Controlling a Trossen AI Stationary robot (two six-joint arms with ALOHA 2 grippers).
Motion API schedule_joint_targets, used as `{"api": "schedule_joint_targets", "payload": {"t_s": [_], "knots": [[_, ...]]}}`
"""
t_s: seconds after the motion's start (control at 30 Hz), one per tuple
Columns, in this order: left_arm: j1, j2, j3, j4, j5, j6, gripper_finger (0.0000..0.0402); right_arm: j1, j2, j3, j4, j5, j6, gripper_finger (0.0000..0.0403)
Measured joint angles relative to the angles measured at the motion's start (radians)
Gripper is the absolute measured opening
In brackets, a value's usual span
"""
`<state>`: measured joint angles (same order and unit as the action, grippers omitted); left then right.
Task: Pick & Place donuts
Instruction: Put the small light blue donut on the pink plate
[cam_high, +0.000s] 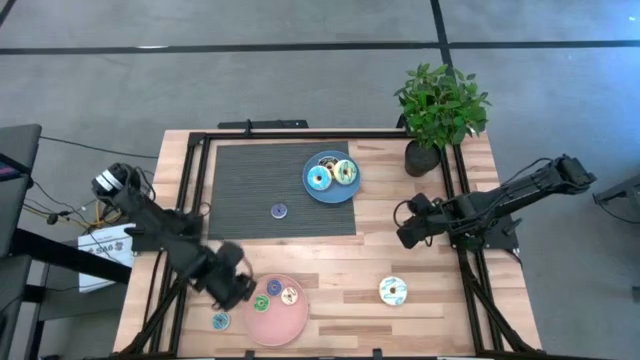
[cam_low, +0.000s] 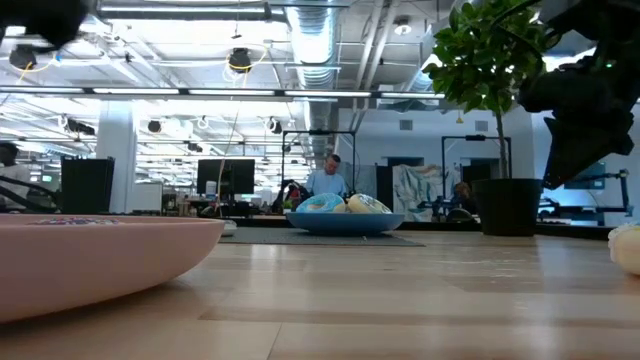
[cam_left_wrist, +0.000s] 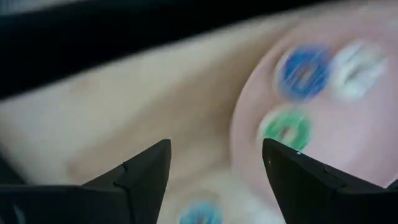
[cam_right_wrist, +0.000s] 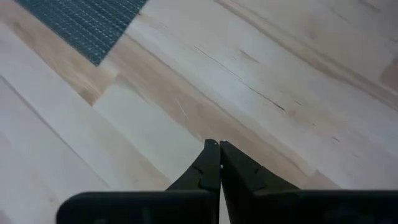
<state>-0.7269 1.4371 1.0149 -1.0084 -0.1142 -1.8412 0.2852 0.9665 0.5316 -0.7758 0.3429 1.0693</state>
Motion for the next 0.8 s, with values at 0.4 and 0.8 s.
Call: {"api": "schedule_joint_targets", "payload": {"t_s": [0.4,0.8], "knots": [[-0.241,0.133,-0.001,0.166,0.097,-0.311,0.0247,0.0,0.002,0.0,0.008,-0.004,0.038,0.0],[-0.262,0.241,-0.001,0.189,0.128,-0.253,0.0247,-0.001,0.002,0.0,0.066,-0.002,0.142,0.0]]}}
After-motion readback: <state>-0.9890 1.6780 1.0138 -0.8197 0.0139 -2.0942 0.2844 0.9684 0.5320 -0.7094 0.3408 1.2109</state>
